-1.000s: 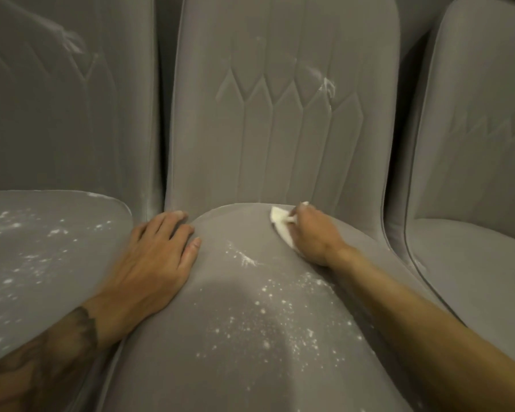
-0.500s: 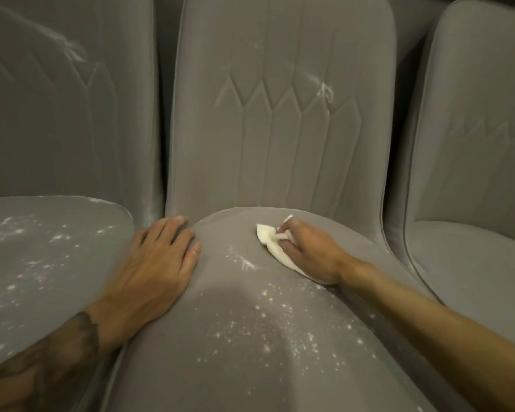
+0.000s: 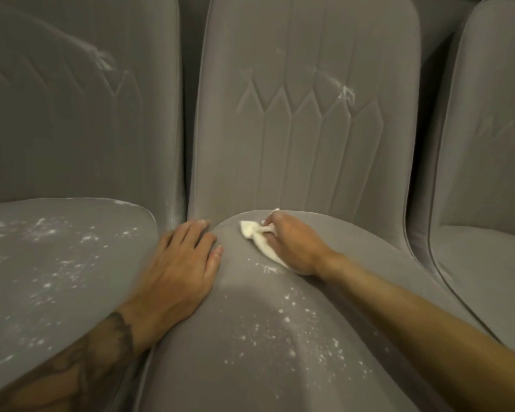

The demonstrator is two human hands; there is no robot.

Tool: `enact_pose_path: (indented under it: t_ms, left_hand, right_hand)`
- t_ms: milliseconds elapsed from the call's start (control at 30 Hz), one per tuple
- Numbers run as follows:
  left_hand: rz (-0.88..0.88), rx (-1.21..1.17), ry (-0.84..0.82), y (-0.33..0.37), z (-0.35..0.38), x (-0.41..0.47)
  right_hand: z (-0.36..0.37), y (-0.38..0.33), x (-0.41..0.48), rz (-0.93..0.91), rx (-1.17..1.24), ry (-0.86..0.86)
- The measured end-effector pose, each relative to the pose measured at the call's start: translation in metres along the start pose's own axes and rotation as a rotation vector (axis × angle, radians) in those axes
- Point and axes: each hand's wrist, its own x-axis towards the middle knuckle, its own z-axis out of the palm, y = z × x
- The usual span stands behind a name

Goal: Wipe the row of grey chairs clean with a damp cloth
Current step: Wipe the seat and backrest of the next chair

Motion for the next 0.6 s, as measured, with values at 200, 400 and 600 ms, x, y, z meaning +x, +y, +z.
enact_pose_path:
  t_ms: [200, 400, 600]
  left_hand:
    - [0.020, 0.015, 0.047, -0.004, 0.009, 0.001]
    - [0.039, -0.026, 0.061, -0.008, 0.010, -0.001]
    - [0.003, -0.037, 0.047, -0.004, 0.004, 0.001]
  right_hand:
    - [0.004, -0.003, 0.029, 0.232, -0.060, 0.108]
    - [0.009, -0.014, 0.000, -0.099, 0.057, -0.026]
    - [-0.020, 0.036, 0.001, 0.322, -0.064, 0.102]
